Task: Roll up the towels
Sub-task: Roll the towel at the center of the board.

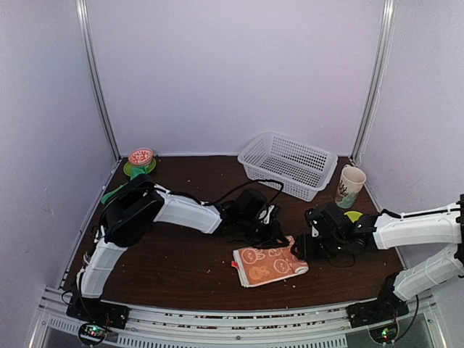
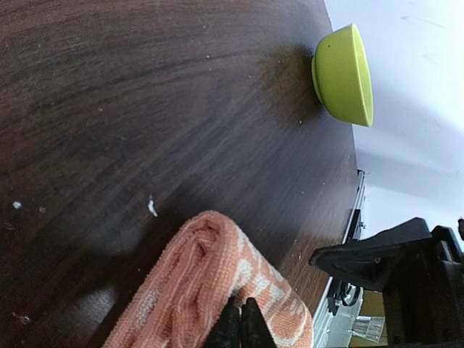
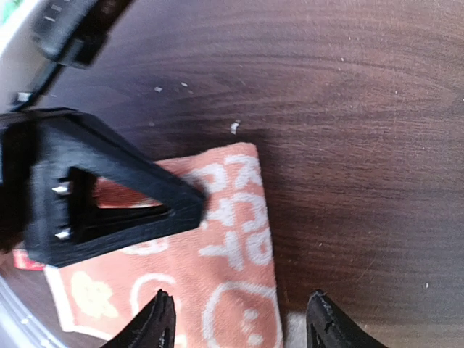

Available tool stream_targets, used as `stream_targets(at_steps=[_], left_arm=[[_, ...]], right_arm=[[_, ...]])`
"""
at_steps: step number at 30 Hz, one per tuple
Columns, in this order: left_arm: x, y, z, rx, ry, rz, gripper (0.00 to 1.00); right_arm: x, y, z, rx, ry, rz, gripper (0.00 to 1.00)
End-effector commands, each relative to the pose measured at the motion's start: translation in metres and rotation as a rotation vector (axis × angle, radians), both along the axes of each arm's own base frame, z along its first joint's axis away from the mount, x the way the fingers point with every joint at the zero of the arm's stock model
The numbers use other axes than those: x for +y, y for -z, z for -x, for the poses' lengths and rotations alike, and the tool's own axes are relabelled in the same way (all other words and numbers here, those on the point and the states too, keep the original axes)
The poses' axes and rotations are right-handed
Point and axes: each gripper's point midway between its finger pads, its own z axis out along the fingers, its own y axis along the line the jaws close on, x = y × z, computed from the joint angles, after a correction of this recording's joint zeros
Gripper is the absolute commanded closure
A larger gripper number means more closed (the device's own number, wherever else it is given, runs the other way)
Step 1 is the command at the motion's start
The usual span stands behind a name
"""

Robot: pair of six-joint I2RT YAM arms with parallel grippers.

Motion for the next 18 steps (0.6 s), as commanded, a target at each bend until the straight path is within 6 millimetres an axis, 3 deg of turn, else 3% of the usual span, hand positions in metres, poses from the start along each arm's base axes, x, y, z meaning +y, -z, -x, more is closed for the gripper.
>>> stream_targets(at_steps=[1,13,18], left_arm=[[0.0,0.002,-0.005,0.0,-0.007,0.016,0.96],[0.006,0.007,0.0,0.013,-0.015,0.022,0.97],[0.007,0.009,0.001,0.022,-0.016,0.022,0.97]], right_arm=[[-0.003,-0.004,0.012,0.029,0.02,-0.064,0.37],[0.001,0.021,0.029,0.115,0.088,-0.223,0.37],[0.005,0.031,0.03,0.145,0.087,-0.238,0.48]])
